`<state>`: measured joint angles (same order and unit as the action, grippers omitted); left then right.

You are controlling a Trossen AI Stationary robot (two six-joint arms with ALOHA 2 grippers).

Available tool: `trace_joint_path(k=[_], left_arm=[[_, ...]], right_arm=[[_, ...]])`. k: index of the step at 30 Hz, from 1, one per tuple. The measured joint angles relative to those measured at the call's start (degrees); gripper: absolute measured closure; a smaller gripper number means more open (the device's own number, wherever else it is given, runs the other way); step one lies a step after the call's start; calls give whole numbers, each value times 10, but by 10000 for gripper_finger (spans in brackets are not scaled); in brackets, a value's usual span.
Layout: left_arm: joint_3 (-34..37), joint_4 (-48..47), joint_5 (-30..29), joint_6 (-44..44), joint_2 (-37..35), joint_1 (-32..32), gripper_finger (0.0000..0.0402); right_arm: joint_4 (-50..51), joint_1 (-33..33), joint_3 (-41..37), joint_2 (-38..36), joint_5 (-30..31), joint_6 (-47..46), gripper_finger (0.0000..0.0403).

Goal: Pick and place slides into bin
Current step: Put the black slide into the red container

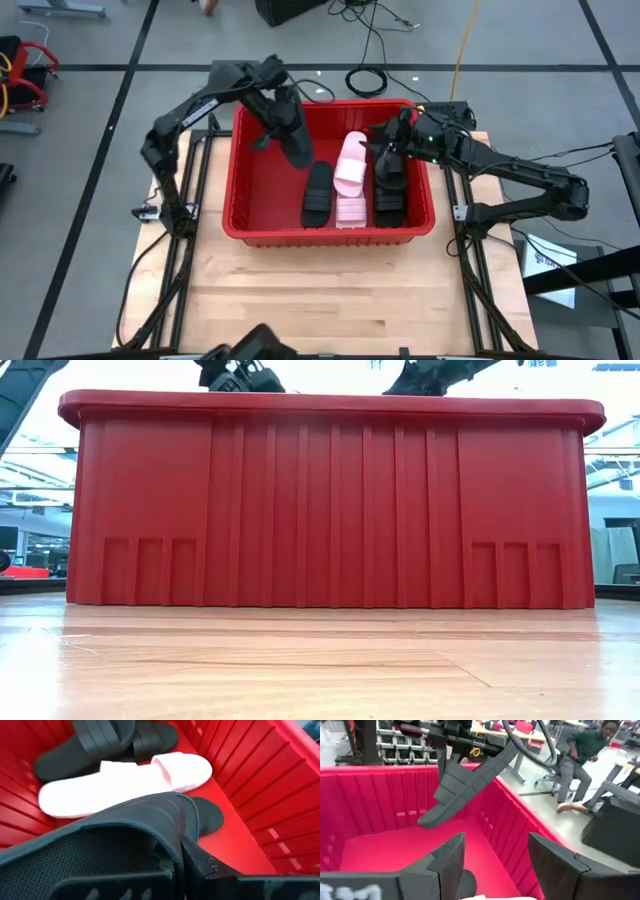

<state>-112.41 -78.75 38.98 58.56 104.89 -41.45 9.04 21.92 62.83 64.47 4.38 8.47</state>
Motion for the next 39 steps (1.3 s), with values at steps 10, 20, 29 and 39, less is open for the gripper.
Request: trace_joint_path(k=[10,20,29,39], left_arm=[[-19,-13,55,13,78,2,398],[-19,-11,54,25,153,16,397],[-19,9,42,33,186,43,387],[-19,57,12,18,210,58,384]], right_arm=[[-8,34,0,27,-20,15,195],[-9,59,0,62,-70,17,195],[-5,63,0,69,-91,15,195],[-1,61,0,69,-92,6,195]])
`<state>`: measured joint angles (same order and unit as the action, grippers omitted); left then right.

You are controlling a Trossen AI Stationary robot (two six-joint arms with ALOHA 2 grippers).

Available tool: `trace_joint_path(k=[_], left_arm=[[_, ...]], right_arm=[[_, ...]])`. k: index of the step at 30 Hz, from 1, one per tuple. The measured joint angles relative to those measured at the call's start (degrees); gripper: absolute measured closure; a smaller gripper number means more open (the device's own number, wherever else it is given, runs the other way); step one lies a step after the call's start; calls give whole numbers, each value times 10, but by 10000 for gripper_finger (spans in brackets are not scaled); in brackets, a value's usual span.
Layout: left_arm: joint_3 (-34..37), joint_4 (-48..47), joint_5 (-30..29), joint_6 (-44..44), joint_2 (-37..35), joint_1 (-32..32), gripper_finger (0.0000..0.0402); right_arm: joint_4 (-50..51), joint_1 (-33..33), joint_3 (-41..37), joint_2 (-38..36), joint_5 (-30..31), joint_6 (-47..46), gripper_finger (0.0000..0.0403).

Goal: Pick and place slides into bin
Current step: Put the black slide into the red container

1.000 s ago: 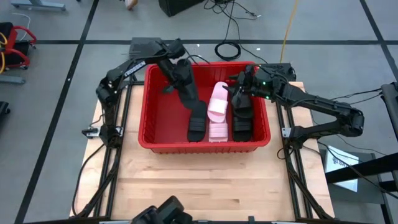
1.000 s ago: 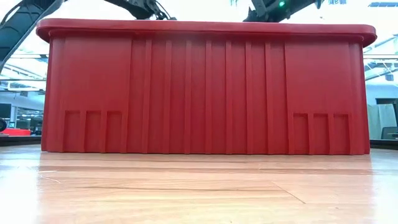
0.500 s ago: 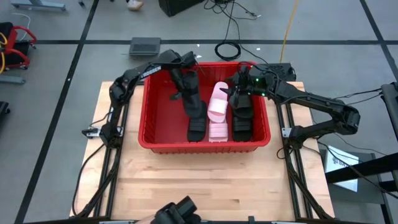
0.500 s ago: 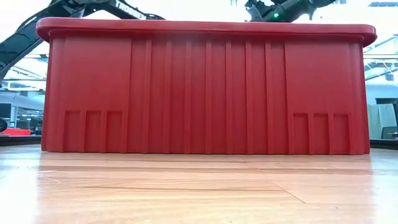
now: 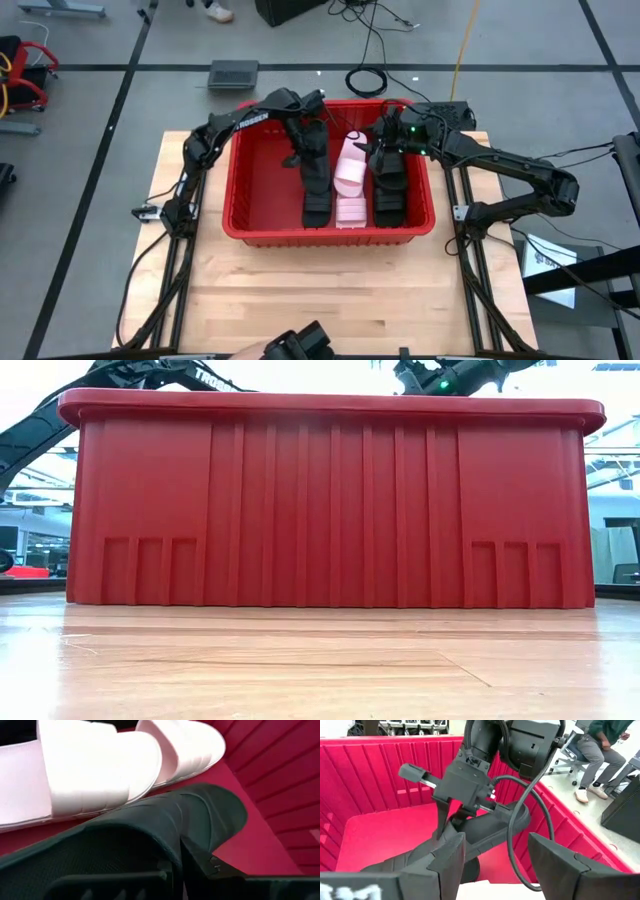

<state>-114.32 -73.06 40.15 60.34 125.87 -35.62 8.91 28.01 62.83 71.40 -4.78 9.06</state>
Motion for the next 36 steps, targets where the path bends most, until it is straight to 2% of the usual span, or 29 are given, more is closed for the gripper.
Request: trace_joint_path(k=[6,12,22,31,36], left_arm=[[0,21,-10,-13,2,1,398],[1,45,-18,-21,5,5,380],[1,89,-57,-67,6,8,387],[1,32,-68,-58,5,6,311],[1,34,-93,-66,5,6,271]], right_arm=[[3,0,0,0,0,0,195],[3,0,0,0,0,0,195],[4,0,0,0,0,0,195],[4,0,0,0,0,0,195],[4,0,0,0,0,1,195]])
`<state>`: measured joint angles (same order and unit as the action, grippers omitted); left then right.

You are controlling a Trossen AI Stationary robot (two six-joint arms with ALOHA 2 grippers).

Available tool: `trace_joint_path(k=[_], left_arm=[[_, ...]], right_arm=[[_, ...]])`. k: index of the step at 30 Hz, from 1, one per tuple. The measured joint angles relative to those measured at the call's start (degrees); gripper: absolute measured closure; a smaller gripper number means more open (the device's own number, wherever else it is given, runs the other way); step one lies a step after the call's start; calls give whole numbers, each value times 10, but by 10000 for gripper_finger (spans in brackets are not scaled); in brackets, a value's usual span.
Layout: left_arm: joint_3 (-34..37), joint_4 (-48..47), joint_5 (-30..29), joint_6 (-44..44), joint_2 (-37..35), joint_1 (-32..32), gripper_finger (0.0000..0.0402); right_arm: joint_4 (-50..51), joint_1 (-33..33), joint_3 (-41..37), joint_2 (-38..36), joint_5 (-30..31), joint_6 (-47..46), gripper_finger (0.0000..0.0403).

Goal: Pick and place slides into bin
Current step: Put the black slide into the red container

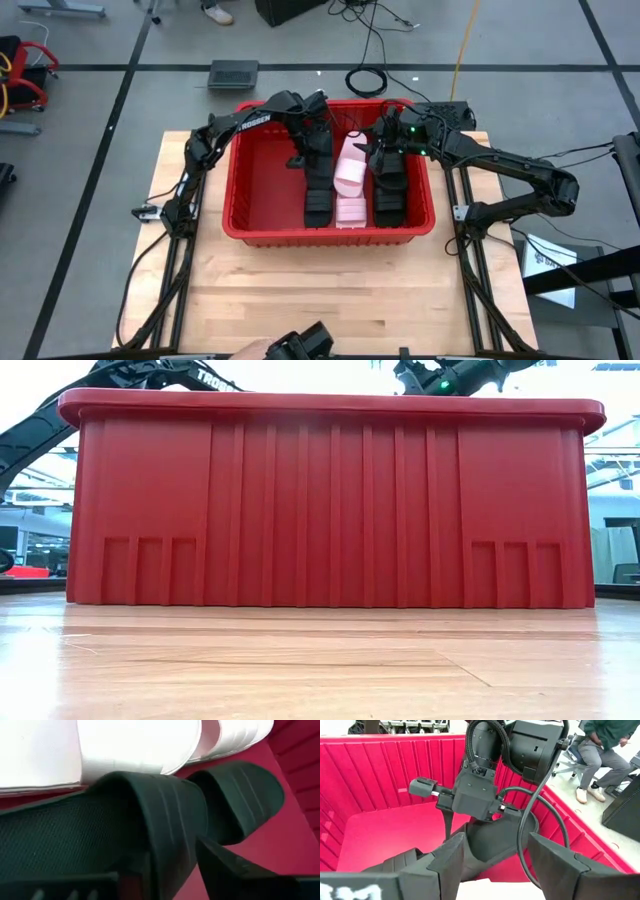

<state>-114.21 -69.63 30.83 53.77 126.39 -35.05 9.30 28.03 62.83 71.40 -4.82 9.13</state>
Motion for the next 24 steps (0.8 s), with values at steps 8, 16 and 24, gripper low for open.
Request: trace_joint_path(k=[8,16,24], left_arm=[[0,14,-29,-20,0,1,208],[0,41,-116,-44,-1,13,162],[0,53,-152,-47,-8,34,153]], right_arm=[[1,0,0,0,0,-1,195],[6,0,0,0,0,-1,195],[7,0,0,0,0,-1,195]])
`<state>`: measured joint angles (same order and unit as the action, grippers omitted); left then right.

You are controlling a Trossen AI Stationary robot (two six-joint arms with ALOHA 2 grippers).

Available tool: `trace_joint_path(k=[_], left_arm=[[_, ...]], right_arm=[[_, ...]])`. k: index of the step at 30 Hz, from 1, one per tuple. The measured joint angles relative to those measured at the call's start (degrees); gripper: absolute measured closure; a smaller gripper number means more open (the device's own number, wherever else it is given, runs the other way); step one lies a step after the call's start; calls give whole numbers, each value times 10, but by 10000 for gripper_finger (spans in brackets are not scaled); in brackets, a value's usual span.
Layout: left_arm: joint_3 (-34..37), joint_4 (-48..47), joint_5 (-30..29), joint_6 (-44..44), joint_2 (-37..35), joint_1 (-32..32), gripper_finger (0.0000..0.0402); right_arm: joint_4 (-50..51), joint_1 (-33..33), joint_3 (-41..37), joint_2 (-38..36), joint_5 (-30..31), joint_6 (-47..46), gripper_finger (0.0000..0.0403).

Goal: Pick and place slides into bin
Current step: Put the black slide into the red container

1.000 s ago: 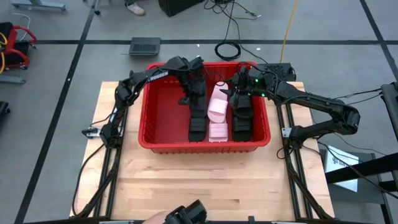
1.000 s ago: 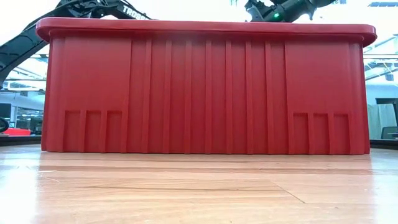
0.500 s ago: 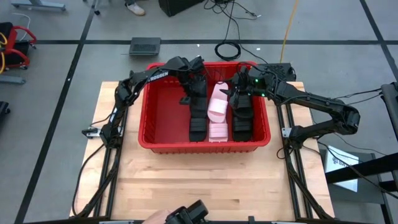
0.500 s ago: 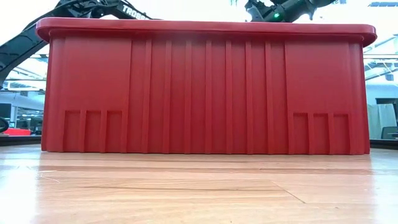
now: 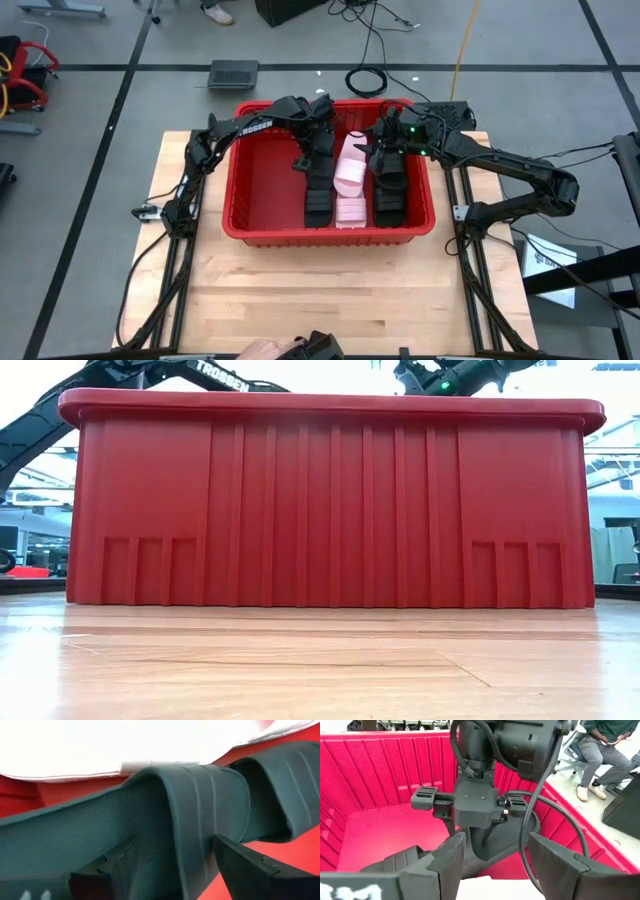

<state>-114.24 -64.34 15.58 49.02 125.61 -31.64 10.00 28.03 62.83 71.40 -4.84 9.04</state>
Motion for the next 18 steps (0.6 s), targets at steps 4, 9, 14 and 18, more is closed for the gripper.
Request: trace_joint_path(k=[4,9,14,18], left_arm=[[0,8,-37,0,-16,11,151],[0,19,-57,-1,-43,12,151],[0,38,-90,-11,-65,10,151],[-1,89,-136,-24,-65,2,151]], right_arm=[[2,0,0,0,0,0,195],[2,0,0,0,0,0,195],[2,-8,0,0,-1,0,195],[2,-16,0,0,-1,0,195]])
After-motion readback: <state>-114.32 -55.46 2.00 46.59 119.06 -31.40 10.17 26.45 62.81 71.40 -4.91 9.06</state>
